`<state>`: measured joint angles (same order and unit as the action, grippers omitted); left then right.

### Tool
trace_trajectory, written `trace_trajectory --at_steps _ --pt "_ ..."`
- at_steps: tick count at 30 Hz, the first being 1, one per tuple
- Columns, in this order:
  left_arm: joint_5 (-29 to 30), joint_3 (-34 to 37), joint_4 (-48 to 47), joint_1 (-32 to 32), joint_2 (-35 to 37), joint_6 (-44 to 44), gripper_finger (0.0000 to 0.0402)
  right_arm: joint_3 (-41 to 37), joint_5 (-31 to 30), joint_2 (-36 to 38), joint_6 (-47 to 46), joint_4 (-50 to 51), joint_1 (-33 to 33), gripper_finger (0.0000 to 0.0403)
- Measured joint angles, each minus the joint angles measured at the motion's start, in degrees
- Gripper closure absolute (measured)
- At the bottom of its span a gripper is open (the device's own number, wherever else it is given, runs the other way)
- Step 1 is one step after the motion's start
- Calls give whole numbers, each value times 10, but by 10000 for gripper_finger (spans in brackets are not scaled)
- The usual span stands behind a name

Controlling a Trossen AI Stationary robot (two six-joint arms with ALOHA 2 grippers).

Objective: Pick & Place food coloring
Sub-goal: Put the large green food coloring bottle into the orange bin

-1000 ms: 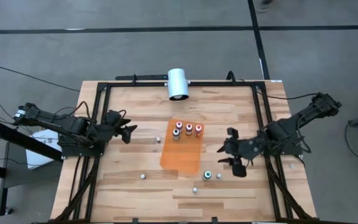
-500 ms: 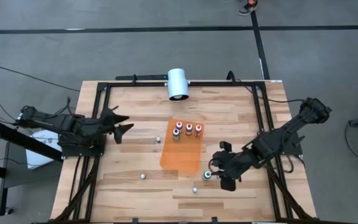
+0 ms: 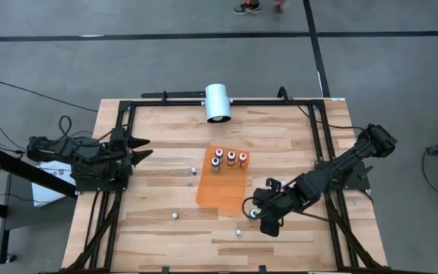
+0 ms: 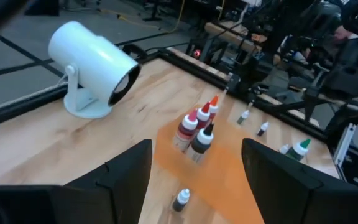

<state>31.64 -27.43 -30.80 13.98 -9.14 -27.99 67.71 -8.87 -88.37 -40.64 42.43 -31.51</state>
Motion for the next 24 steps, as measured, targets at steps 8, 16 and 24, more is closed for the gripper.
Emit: trace_trajectory --at_steps 8,16,24 --pt "-23 67 56 1 46 0 161 -2 21 -47 0 -4 9 236" --pt "-31 68 56 1 47 23 161 -2 21 -66 1 -12 24 237" --pt "-27 68 43 1 47 39 161 -5 22 -66 1 -14 23 239"
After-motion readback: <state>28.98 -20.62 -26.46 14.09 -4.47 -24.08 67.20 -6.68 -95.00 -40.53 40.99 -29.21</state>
